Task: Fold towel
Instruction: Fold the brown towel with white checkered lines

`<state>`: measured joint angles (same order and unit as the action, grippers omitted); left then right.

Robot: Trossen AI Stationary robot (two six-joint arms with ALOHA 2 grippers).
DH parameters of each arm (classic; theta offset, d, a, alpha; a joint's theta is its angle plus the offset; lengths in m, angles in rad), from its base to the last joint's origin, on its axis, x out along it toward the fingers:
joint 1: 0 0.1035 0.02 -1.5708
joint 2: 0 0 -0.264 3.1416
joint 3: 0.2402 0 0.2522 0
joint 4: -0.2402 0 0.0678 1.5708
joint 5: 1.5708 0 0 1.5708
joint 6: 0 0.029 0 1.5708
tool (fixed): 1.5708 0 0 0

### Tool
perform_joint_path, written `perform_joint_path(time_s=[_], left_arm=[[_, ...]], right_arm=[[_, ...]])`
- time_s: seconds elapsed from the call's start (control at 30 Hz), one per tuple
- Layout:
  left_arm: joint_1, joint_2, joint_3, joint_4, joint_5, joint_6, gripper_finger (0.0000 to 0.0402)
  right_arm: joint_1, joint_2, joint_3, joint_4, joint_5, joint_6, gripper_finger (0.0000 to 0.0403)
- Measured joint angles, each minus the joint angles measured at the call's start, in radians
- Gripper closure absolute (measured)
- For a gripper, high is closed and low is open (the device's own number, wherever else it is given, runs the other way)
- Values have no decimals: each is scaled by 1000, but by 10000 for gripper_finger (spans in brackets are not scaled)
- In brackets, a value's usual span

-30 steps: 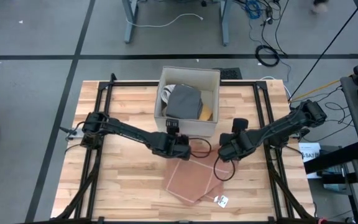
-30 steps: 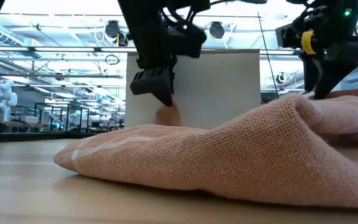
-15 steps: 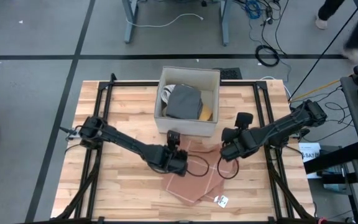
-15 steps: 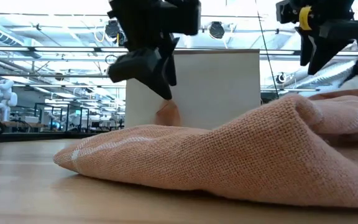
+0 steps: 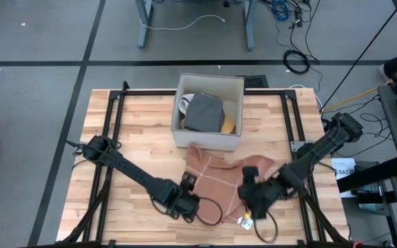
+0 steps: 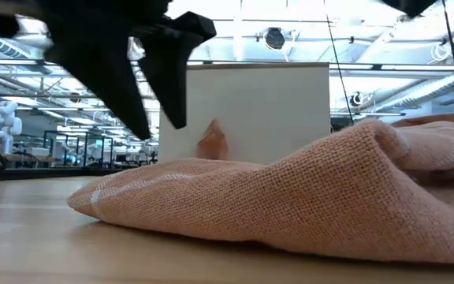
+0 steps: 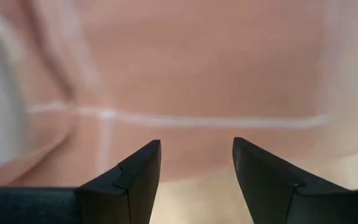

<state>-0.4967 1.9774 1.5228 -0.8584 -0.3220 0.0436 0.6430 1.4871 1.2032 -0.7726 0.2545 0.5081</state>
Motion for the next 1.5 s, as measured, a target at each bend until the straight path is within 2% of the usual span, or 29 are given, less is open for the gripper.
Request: perform_joint_path(time_s=[0.17, 0.4, 0.67, 0.83, 1.03, 1.2, 1.5], left_arm=[[-47, 0, -43, 86, 44, -20, 195], [-68, 0, -133, 184, 89, -63, 195], [-70, 1, -164, 217, 125, -91, 195], [-70, 1, -164, 230, 182, -106, 195], [-70, 2, -164, 268, 170, -114, 195], [-63, 33, -164, 279, 150, -109, 195], [-60, 57, -161, 292, 149, -91, 200]], right_arm=[[105, 58, 0, 186, 0, -22, 190], [181, 213, 0, 276, -36, 24, 190], [198, 367, -1, 262, -51, 117, 190], [197, 411, -1, 273, -44, 128, 190], [194, 457, 1, 233, 3, 131, 194], [189, 465, 2, 224, 9, 135, 229], [187, 464, 1, 204, 53, 127, 349]])
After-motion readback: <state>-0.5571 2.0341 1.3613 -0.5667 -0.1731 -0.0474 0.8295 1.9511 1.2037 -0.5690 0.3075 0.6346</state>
